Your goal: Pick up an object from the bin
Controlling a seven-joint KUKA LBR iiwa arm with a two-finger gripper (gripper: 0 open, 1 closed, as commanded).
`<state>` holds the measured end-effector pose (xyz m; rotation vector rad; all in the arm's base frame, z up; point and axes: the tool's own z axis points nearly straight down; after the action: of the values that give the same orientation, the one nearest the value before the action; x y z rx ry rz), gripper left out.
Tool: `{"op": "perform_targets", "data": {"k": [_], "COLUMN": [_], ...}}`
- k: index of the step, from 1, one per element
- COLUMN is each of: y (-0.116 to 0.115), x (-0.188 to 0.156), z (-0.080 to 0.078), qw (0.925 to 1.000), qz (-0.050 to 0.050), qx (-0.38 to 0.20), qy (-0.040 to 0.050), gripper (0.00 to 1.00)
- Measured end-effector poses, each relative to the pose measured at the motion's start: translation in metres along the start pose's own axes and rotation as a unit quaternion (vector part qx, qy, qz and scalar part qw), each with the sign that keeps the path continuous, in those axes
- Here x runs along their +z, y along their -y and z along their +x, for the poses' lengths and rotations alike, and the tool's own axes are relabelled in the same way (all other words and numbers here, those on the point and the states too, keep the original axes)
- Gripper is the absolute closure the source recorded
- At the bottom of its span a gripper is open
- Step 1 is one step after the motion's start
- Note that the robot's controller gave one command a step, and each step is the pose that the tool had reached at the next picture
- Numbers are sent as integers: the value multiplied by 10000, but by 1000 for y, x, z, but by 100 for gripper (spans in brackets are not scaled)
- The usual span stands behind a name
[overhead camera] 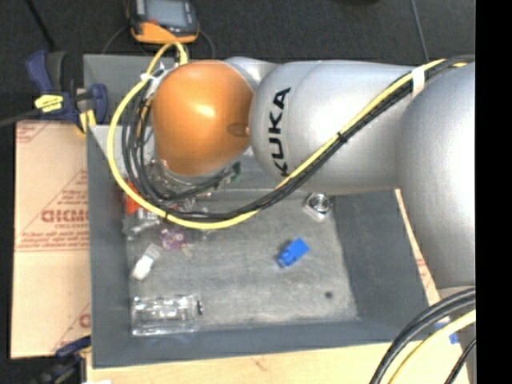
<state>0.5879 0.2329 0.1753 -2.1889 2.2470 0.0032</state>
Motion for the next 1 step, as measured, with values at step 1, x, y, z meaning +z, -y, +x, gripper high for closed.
{"op": "perform_targets", "data": {"k": [1], "y": [24], "x": [84], "z": [39], "qw": [9797], "qz": [10], "qx": [-2004], "qy": [-19], "gripper": [0]}}
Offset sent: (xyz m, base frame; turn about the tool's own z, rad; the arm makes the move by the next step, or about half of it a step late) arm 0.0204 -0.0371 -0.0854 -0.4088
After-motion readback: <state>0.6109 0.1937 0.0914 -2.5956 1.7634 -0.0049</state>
